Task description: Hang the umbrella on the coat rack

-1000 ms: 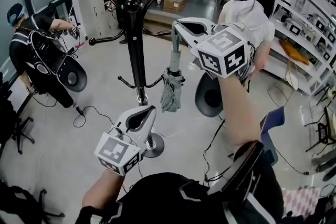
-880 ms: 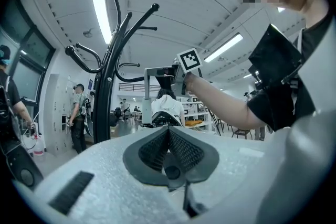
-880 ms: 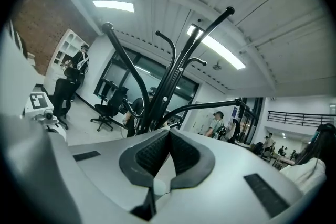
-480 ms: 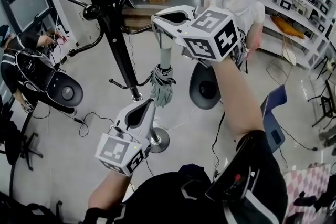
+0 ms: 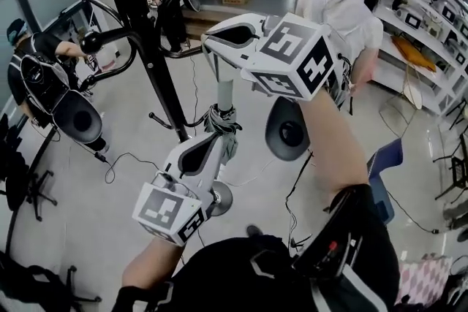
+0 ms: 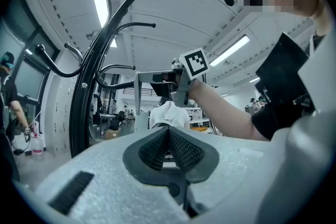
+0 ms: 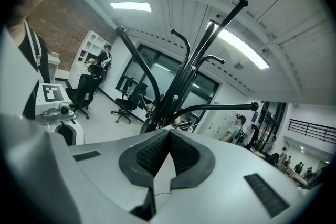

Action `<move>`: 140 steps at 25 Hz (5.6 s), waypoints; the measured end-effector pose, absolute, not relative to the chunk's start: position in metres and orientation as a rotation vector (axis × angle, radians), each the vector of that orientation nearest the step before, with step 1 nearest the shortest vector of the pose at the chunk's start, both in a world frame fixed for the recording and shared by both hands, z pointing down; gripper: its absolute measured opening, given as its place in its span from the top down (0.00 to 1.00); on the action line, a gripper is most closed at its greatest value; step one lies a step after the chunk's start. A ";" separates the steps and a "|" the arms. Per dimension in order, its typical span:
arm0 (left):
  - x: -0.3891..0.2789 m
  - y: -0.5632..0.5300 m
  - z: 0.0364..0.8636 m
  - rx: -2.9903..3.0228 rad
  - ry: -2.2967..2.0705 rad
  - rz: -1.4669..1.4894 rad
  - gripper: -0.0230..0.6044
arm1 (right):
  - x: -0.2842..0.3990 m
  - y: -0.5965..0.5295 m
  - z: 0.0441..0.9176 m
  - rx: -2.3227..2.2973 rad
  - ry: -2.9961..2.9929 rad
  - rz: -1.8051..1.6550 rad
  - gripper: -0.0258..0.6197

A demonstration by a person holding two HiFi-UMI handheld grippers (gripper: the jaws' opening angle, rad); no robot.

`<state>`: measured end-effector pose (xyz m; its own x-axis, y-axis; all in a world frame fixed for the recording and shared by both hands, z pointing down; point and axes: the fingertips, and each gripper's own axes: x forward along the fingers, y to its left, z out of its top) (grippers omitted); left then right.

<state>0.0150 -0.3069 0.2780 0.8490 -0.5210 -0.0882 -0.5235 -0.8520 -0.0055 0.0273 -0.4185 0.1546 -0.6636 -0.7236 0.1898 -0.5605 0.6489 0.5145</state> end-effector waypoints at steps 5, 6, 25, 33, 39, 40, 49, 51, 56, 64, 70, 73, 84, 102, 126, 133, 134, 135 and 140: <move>0.030 -0.318 0.266 -2.963 0.944 0.151 0.95 | 0.026 -0.421 0.155 0.966 -2.529 -0.621 0.95; 0.034 -0.319 0.264 -2.957 0.957 0.159 0.95 | 0.026 -0.420 0.154 0.959 -2.527 -0.634 0.95; 0.064 -0.346 0.260 -2.875 1.064 0.116 0.95 | 0.012 -0.428 0.148 0.659 -2.453 -0.807 0.95; 0.052 -0.352 0.262 -2.851 1.097 0.123 0.95 | 0.010 -0.442 0.158 0.643 -2.506 -0.780 0.95; 0.053 -0.356 0.264 -2.852 1.106 0.114 0.95 | 0.019 -0.444 0.164 0.644 -2.590 -0.744 0.95; 0.054 -0.357 0.264 -2.854 1.107 0.112 0.95 | 0.021 -0.446 0.165 0.653 -2.608 -0.728 0.95; 0.055 -0.361 0.263 -2.862 1.101 0.114 0.95 | 0.033 -0.449 0.173 0.710 -2.706 -0.687 0.95; 0.055 -0.363 0.266 -2.865 1.102 0.110 0.95 | 0.029 -0.449 0.184 0.686 -2.718 -0.662 0.95; 0.053 -0.361 0.266 -2.867 1.106 0.103 0.95 | 0.020 -0.443 0.189 0.682 -2.793 -0.642 0.95; 0.046 -0.360 0.267 -2.859 1.141 0.095 0.95 | 0.019 -0.444 0.188 0.769 -2.961 -0.570 0.95; 0.045 -0.353 0.275 -2.857 1.153 0.080 0.95 | 0.024 -0.435 0.195 0.821 -3.083 -0.471 0.95; 0.043 -0.354 0.277 -2.863 1.162 0.077 0.95 | 0.028 -0.435 0.199 0.826 -3.107 -0.425 0.95; 0.029 -0.349 0.289 -2.888 1.202 0.062 0.95 | 0.016 -0.425 0.217 0.783 -3.097 -0.365 0.94; -0.004 -0.344 0.300 -2.871 1.274 0.050 0.95 | -0.018 -0.449 0.240 0.917 -3.072 -0.262 0.87; -0.061 -0.332 0.315 -2.826 1.312 0.118 0.95 | -0.008 -0.388 0.276 1.166 -2.979 -0.218 0.91; -0.086 -0.325 0.320 -2.794 1.379 0.148 0.95 | 0.011 -0.347 0.290 1.293 -2.938 -0.158 0.91; -0.087 -0.324 0.322 -2.799 1.388 0.152 0.95 | 0.014 -0.341 0.290 1.313 -2.933 -0.163 0.91; -0.089 -0.323 0.324 -2.804 1.396 0.154 0.95 | 0.017 -0.337 0.291 1.335 -2.922 -0.166 0.92; -0.095 -0.318 0.335 -2.821 1.407 0.143 0.95 | 0.022 -0.324 0.302 1.407 -2.885 -0.121 0.93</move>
